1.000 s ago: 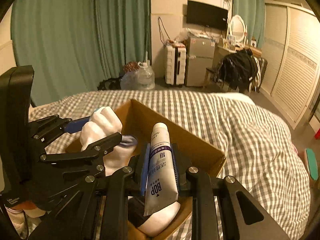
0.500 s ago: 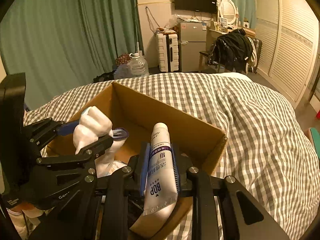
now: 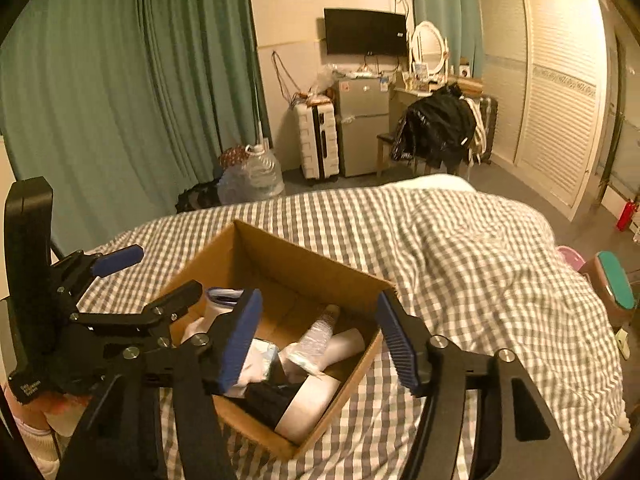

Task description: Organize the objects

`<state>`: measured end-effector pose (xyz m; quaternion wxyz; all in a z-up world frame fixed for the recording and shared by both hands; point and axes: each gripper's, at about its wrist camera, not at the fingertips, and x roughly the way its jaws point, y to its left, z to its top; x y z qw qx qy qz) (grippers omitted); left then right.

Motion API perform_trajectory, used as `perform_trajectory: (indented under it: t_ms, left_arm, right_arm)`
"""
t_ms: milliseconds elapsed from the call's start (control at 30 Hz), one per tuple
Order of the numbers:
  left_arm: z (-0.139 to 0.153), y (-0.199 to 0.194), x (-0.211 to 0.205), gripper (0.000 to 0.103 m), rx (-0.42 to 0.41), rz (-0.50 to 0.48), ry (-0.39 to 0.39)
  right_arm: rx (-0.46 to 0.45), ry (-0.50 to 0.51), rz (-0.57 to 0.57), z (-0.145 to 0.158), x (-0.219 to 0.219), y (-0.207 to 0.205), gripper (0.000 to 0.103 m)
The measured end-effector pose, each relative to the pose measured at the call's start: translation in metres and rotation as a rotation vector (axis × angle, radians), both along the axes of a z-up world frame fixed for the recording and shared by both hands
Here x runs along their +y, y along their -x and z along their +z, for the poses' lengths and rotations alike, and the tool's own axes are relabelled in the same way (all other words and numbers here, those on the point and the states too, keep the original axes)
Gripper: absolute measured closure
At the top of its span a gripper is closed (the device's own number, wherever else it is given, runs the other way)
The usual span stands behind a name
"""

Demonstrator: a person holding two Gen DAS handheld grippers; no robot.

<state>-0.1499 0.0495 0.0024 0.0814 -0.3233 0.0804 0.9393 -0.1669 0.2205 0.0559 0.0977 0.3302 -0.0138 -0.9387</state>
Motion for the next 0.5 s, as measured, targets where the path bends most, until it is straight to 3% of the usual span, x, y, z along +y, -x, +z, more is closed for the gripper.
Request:
perform_trajectory:
  t_ms: [100, 200, 267, 500]
  left_arm:
    - [0.02, -0.017, -0.003, 0.015, 0.039, 0.002, -0.001]
    - [0.042, -0.035, -0.009, 0.005, 0.086, 0.009, -0.007]
    - [0.055, -0.049, -0.014, 0.005, 0.119, 0.009, -0.024]
    - [0.08, -0.095, -0.027, 0.002, 0.189, 0.008, -0.047]
  right_arm:
    - [0.032, 0.0, -0.008, 0.021, -0.002, -0.017, 0.035]
    - [0.075, 0.0, -0.008, 0.043, -0.005, -0.038, 0.026]
    - [0.1, -0.002, -0.014, 0.055, -0.008, -0.048, 0.02]
    - [0.205, -0.04, -0.057, 0.085, -0.015, -0.097, 0.014]
